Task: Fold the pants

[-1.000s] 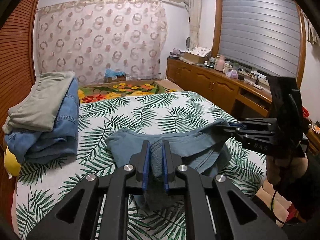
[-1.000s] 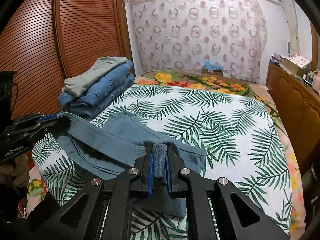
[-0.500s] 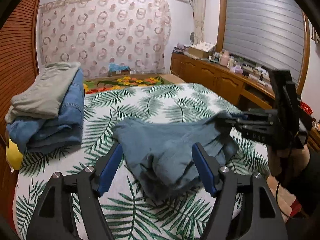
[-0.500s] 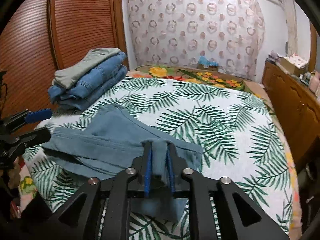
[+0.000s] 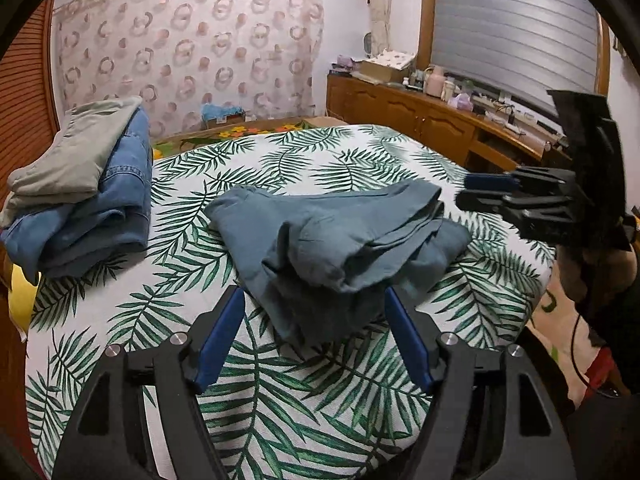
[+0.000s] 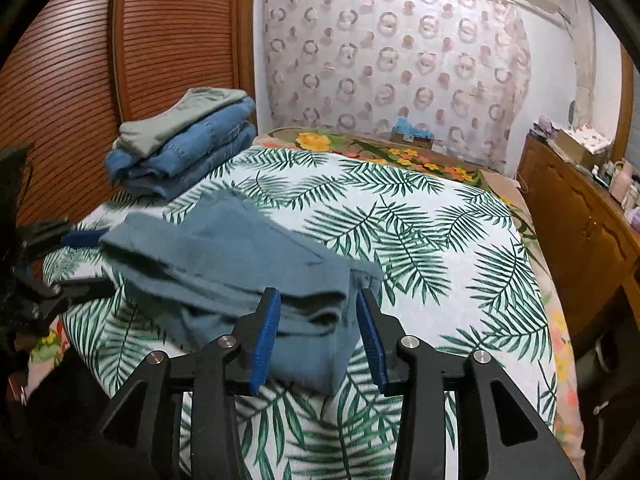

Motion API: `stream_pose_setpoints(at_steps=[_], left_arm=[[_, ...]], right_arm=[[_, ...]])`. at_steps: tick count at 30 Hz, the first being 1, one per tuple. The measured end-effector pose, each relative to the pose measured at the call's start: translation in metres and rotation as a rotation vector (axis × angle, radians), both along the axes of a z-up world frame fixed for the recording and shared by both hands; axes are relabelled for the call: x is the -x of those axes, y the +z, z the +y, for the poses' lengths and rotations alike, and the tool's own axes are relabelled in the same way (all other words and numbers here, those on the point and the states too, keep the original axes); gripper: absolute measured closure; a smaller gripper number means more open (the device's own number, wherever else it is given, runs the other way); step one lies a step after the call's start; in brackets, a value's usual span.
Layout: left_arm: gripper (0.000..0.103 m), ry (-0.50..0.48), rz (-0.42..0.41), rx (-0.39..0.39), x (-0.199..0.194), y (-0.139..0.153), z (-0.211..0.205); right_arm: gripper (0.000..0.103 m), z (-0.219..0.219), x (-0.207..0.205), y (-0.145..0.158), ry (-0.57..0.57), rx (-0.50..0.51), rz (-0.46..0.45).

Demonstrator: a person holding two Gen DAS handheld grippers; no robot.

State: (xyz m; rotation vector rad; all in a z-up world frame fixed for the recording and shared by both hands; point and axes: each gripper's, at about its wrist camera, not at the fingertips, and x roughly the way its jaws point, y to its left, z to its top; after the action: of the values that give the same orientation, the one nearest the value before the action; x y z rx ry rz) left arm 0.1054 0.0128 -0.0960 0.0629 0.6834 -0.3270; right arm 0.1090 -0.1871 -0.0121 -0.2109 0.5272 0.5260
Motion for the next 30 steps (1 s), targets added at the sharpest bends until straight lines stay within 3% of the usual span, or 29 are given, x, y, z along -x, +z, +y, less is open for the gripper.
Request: stream_pose_setpoints(at_steps=[8,15,20,26,30], left_arm=[[0.030,0.033,0.013,-0.048,-0.019,-0.004,0.000],[0.030,0.082,0.024,-0.018,-0.042,-0.003,0.010],[0.030,0.108,0.025,-0.013,-0.061,-0.002,0.013],[0.030,0.147,0.031,-0.032,-0.083,-0.006,0.021],[0.030,0.176,0.056,-0.047,-0.094,-0.014,0.027]], right_arm=[[0.060,0.004,-0.012,-0.013,0.037,0.042,0.064],[0.060,0.016,-0.040,-0.016,0.018,0.126,0.089],[0.060,0.021,-0.063,-0.005,0.006,0.133,0.084],[0.060,0.024,-0.087,0.003,0.000,0.089,0.080],[0.060,0.008,-0.085,0.009,-0.026,-0.004,0.069]])
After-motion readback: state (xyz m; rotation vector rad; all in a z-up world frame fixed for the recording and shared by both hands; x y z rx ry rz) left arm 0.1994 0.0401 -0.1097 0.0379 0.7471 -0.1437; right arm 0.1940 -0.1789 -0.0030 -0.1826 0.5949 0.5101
